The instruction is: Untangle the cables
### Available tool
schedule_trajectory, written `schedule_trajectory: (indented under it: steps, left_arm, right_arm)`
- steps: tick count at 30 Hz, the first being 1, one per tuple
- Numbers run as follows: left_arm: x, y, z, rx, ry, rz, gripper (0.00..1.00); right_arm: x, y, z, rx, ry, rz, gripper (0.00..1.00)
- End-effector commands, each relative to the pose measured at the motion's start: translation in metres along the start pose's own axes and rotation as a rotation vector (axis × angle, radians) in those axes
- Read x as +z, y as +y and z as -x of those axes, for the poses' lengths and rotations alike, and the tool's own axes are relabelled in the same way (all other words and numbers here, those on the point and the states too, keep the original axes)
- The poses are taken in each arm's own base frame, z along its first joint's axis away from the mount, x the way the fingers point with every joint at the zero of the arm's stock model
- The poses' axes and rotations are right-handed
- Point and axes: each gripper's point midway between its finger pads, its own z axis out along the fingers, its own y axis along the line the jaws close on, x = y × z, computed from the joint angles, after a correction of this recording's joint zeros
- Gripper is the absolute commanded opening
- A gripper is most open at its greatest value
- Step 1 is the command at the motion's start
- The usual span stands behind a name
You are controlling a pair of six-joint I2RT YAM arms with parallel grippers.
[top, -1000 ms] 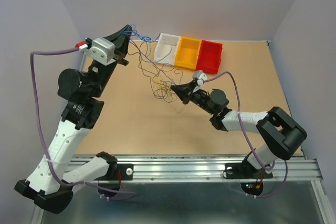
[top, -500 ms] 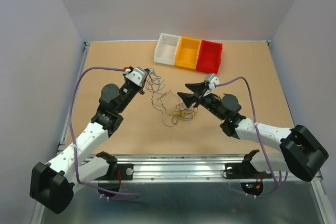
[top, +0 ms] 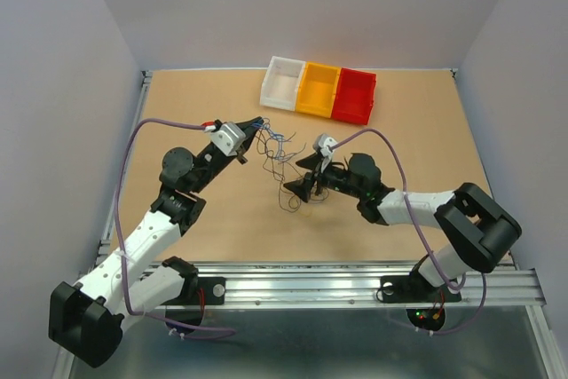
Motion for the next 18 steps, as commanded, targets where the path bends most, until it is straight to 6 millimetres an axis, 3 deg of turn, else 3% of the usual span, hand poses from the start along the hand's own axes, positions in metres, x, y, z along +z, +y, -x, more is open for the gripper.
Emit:
schedule_trajectory:
  steps: [1, 3, 6, 7, 9, 18]
  left_arm:
    - [-0.001, -0.003, 0.022, 0.015, -0.08, -0.022, 0.0]
    - [-0.001, -0.003, 0.024, 0.016, -0.083, -0.022, 0.01]
    - [-0.003, -0.01, 0.026, 0.021, -0.093, -0.057, 0.04]
    - [-0.004, -0.011, 0.027, 0.023, -0.095, -0.064, 0.05]
    - [-0.005, -0.014, 0.028, 0.023, -0.1, -0.082, 0.05]
    - [-0.001, -0.021, 0.025, -0.011, -0.071, -0.128, 0.05]
  right_arm:
    - [0.018, 0.006, 0.037, -0.062, -0.093, 0.08, 0.83]
    - [0.022, 0.002, 0.036, -0.042, -0.094, 0.063, 0.83]
    - [0.021, -0.012, 0.044, -0.039, -0.151, -0.018, 0.83]
    - [0.02, -0.013, 0.057, -0.055, -0.21, -0.033, 0.83]
    - [0.017, -0.019, 0.058, -0.054, -0.24, -0.064, 0.82]
    - [0.027, -0.02, 0.085, -0.092, -0.42, -0.042, 0.73]
